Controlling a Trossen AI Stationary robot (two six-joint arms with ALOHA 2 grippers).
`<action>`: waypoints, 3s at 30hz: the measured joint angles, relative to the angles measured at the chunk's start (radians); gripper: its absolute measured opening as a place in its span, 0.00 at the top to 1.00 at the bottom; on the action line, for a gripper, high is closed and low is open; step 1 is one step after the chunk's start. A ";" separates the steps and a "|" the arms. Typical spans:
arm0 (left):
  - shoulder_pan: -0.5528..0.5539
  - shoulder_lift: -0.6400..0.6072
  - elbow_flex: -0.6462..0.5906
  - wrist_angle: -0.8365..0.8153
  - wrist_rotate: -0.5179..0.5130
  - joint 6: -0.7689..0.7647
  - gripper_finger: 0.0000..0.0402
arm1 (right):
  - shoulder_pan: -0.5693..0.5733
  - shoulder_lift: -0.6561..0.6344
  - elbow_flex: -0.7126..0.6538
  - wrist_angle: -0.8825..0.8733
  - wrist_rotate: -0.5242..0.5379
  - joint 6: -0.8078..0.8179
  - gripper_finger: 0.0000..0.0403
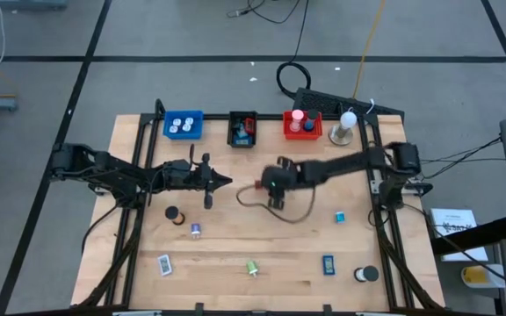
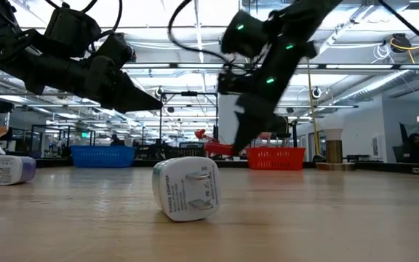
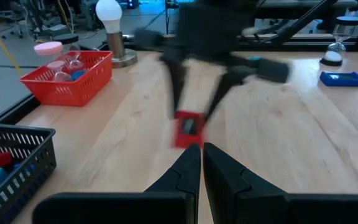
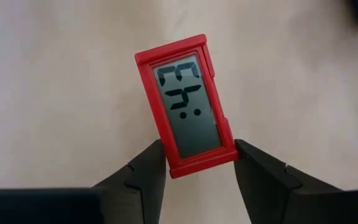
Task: Pick & Place Office items
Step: Put the red digital clock into the black bin
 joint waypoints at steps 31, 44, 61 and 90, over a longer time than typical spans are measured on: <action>0.000 0.000 0.000 -0.032 -0.026 0.001 0.94 | -0.068 0.142 0.188 -0.097 -0.029 -0.189 0.42; -0.027 0.000 0.000 -0.073 -0.017 -0.008 0.94 | -0.041 -0.226 -0.157 0.165 -0.029 -0.220 0.59; -0.031 0.025 0.163 -0.207 -0.096 -0.066 0.94 | -0.201 -0.620 -0.779 0.972 -0.235 -0.246 1.00; -0.061 0.321 0.615 -0.735 -0.173 -0.187 0.91 | -0.304 -0.780 -0.897 0.955 -0.342 -0.113 1.00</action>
